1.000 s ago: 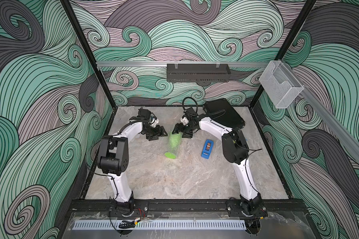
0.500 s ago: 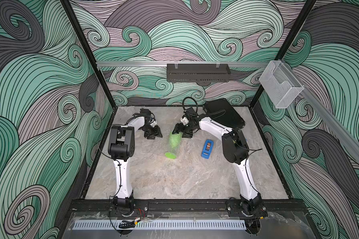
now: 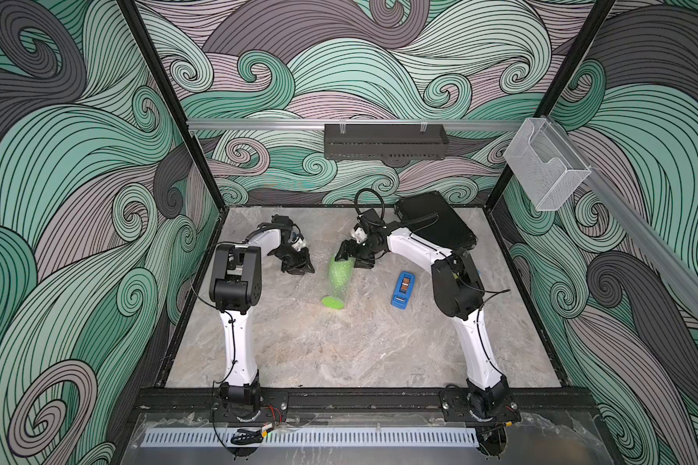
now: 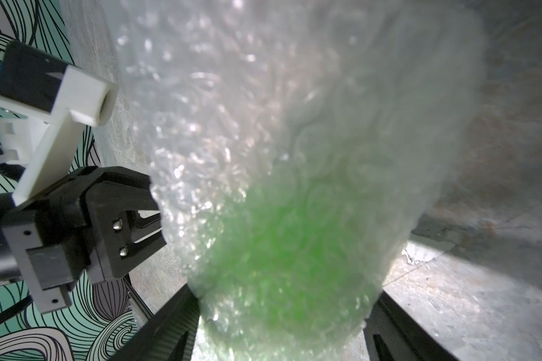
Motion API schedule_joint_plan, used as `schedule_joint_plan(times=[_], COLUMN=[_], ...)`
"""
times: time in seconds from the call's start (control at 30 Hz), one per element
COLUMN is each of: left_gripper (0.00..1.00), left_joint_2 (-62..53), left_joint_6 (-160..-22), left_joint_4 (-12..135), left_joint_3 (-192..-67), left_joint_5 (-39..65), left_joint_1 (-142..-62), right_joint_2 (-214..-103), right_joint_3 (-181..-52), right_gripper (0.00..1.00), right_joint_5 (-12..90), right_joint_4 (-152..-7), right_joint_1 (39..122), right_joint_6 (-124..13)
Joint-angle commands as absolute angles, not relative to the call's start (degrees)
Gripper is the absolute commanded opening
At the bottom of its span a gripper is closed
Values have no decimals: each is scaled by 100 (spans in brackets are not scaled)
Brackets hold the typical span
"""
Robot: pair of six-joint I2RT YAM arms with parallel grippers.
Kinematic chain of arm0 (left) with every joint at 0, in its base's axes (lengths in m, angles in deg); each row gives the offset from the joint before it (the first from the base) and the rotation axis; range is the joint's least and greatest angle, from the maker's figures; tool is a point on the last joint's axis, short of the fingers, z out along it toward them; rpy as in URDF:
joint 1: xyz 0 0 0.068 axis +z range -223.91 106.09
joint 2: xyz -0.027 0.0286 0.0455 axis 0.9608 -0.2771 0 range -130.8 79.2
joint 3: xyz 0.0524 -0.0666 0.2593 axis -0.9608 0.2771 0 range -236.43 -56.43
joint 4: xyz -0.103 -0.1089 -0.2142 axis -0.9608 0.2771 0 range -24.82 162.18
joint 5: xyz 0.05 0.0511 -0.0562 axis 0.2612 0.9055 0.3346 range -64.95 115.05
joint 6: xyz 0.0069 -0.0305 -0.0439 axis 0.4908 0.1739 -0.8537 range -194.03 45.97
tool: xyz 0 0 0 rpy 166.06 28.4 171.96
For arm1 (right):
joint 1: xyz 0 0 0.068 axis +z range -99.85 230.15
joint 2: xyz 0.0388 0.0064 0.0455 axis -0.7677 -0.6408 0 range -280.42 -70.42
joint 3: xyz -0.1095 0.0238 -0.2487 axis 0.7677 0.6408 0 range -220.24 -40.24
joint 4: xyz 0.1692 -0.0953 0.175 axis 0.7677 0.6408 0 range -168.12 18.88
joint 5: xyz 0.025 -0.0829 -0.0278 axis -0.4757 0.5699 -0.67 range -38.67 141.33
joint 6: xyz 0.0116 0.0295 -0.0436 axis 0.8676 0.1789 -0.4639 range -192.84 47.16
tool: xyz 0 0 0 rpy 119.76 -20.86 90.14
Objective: Wrap wine glasses in bubble wrap
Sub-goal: Wrap the wine glass in bubble wrap.
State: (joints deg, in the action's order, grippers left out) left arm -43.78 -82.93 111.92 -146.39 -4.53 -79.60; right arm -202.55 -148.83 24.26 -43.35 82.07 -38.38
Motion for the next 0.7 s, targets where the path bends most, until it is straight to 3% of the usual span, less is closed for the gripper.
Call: schedule_joint_plan(times=[0.0,0.27,0.67], left_gripper=[18,0,0], left_joint_2=[-3948,-3662,-3203], left_joint_6=[-8430,-8558,-8907], left_joint_4=[11271,11213,10763], left_joint_3=[-14643,-14585,-14270], left_joint_5=[-789,-878,-1699], left_joint_1=[-7892,-7901,-8020], right_joint_2=[-20243,-20234,-20213], right_joint_3=[-14720,-14685,-14589], right_gripper=[81,79,78], right_joint_5=[2684,2705,2835], right_joint_4=[-3956,-3954,-3963], right_joint_1=[8214,8214,8214], right_joint_6=[-3953,-3953,-3883])
